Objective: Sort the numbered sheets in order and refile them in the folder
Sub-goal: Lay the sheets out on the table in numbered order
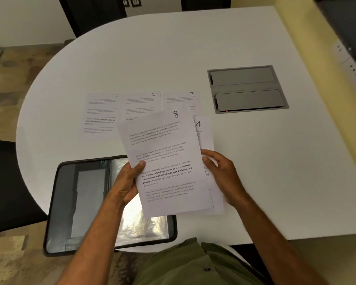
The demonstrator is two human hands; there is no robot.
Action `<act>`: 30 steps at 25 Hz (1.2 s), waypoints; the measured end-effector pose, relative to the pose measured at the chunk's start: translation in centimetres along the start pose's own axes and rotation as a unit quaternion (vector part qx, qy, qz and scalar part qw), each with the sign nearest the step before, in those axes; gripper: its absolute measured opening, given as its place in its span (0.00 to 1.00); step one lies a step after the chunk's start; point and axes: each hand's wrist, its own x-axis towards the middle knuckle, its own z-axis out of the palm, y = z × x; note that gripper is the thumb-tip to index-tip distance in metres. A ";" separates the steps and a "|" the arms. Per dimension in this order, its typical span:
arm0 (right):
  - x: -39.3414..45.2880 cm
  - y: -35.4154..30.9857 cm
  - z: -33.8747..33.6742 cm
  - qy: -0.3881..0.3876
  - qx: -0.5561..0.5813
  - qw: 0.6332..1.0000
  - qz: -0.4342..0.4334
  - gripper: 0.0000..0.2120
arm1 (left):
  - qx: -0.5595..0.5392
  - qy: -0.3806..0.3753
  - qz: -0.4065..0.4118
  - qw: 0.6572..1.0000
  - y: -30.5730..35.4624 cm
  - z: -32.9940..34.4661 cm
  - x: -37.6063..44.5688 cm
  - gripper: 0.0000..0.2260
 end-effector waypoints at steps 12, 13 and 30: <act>7.8 1.1 -8.0 0.184 -0.070 0.979 -0.056 0.06 | 0.025 0.015 -0.029 0.999 -2.0 2.6 5.3 0.16; 9.3 1.1 -9.2 0.198 -0.069 0.976 -0.055 0.06 | 0.035 0.022 -0.030 0.999 -2.3 3.1 6.0 0.16; 40.1 11.8 -18.1 0.144 -0.250 0.956 -0.061 0.08 | 0.126 0.131 -0.071 0.981 -8.2 11.9 15.2 0.13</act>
